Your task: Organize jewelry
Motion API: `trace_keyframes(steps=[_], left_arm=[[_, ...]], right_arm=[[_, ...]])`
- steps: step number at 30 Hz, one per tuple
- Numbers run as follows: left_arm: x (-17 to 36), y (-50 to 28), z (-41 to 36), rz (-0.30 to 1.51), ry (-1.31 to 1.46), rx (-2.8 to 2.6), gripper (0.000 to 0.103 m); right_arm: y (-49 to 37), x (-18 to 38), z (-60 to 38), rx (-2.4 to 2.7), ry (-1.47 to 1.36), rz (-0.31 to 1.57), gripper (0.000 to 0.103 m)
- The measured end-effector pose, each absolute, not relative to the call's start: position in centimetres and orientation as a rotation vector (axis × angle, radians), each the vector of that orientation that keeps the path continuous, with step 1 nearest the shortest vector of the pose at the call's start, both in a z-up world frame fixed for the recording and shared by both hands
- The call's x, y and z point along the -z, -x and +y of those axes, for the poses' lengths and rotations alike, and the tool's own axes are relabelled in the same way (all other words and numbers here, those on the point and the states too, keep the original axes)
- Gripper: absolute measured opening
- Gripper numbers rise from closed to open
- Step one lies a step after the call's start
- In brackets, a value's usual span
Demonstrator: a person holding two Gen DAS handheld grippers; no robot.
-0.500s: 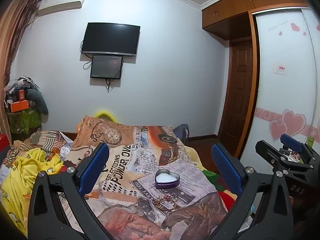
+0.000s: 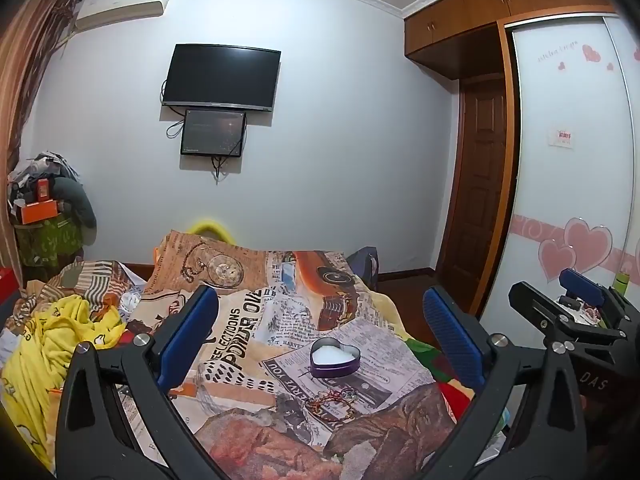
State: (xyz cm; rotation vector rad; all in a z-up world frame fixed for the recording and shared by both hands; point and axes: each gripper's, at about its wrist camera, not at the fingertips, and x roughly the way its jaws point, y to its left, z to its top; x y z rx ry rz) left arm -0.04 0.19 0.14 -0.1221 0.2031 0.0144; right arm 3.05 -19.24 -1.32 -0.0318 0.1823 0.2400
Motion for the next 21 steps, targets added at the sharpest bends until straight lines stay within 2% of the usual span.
trace_keyframes(steps=[21], left_arm=[[0.65, -0.05, 0.1, 0.215, 0.112, -0.01, 0.103]], right_arm=[[-3.13, 1.43, -19.22, -0.24, 0.032, 0.185, 0.101]])
